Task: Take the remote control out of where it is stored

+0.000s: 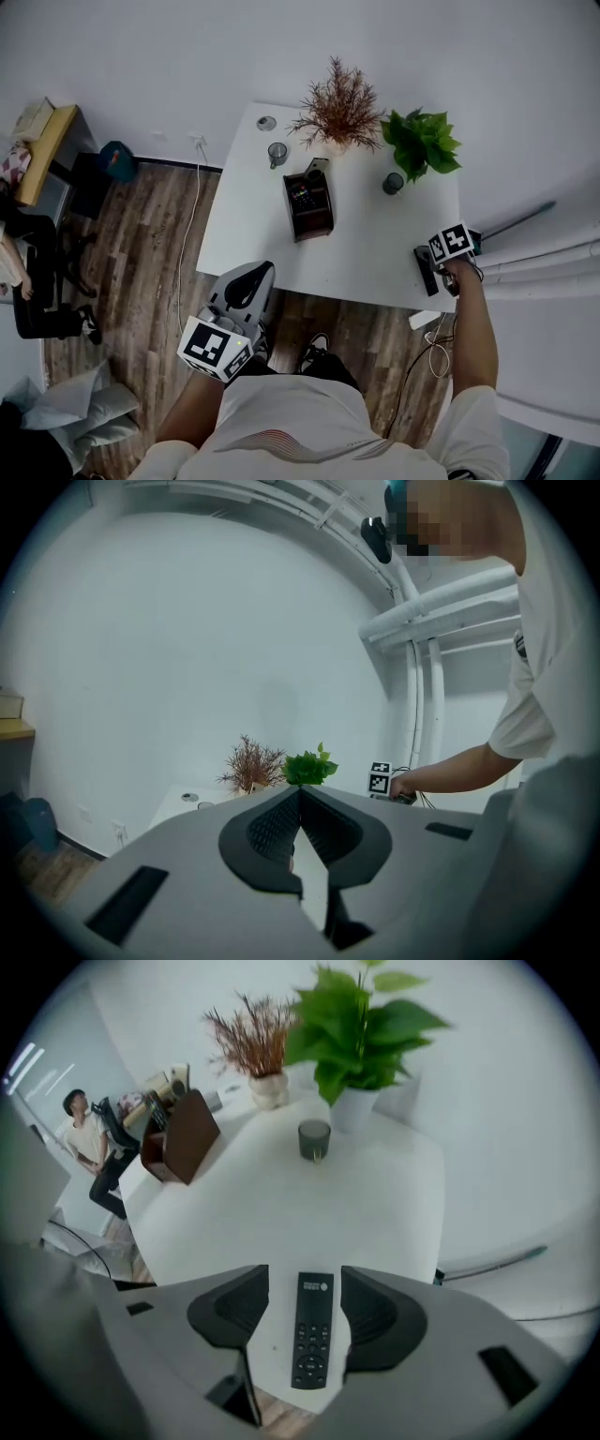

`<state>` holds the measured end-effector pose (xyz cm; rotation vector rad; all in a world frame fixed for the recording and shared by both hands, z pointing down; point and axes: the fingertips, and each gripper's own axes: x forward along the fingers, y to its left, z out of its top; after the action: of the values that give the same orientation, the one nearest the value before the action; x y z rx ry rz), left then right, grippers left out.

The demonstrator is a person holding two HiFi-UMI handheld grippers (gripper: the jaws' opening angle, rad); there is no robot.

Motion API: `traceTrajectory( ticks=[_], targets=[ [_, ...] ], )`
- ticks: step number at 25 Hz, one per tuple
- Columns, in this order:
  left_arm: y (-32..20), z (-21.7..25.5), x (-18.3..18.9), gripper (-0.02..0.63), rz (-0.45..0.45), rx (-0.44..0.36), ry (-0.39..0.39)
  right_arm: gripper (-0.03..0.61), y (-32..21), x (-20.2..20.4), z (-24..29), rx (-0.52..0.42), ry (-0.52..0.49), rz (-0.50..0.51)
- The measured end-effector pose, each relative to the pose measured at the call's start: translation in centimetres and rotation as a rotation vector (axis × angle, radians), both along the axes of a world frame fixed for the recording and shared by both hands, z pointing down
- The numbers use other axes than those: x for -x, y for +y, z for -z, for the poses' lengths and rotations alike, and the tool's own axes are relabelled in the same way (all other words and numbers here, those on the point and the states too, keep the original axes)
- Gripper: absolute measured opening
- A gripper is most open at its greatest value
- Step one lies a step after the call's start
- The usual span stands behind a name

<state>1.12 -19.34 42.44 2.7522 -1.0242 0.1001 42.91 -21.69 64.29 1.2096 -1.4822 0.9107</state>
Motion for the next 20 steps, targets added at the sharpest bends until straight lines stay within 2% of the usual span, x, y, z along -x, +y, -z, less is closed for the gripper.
traceTrajectory(
  ticks=[5, 8, 12, 16, 20],
  targets=[
    [0.3, 1.8, 0.6, 0.008, -0.004, -0.033, 0.025, 0.221, 0.7, 5.4, 7.9, -0.332, -0.103, -0.033],
    [0.4, 2.8, 1.0, 0.008, -0.004, -0.048, 0.045, 0.124, 1.7, 9.3, 11.6, -0.512, -0.147, -0.019],
    [0.5, 3.9, 1.5, 0.008, -0.001, -0.071, 0.061, 0.051, 2.9, 14.8, 16.0, -0.738, -0.253, -0.002],
    [0.7, 5.0, 1.9, 0.008, -0.003, -0.092, 0.073, 0.031, 3.9, 19.4, 19.0, -0.914, -0.324, -0.004],
    [1.0, 5.6, 2.3, 0.008, -0.007, -0.105, 0.073, 0.028, 4.6, 23.4, 21.7, -1.036, -0.404, -0.009]
  ],
)
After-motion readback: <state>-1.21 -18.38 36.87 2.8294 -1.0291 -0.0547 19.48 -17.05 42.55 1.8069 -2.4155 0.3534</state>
